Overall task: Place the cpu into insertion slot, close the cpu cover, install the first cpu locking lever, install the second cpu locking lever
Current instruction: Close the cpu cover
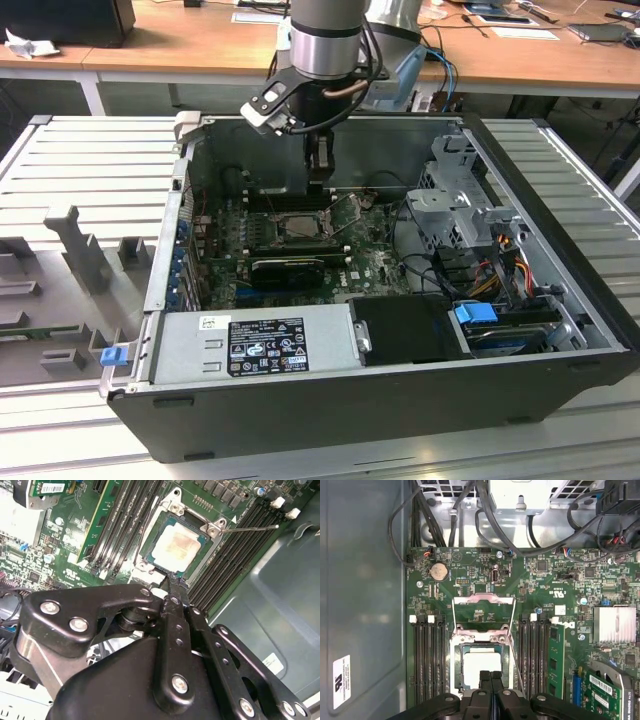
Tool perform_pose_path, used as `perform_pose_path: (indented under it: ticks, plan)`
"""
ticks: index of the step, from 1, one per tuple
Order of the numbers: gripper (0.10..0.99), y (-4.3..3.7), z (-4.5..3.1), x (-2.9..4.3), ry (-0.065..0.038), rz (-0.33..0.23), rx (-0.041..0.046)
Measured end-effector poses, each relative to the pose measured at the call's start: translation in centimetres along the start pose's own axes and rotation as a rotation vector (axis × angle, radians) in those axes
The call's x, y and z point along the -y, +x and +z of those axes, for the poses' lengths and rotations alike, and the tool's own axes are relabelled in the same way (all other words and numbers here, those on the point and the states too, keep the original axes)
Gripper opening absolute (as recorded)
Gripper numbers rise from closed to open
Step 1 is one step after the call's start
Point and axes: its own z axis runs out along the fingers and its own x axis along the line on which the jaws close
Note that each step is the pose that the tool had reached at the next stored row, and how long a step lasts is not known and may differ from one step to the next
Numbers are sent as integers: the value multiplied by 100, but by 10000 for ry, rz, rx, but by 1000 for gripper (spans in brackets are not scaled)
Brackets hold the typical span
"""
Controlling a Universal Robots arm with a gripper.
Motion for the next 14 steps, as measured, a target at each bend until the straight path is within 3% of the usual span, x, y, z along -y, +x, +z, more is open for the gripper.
perform_pose_path:
  ticks: [14]
  plan:
    - [106, 5, 0, -39, 0, 1, 14]
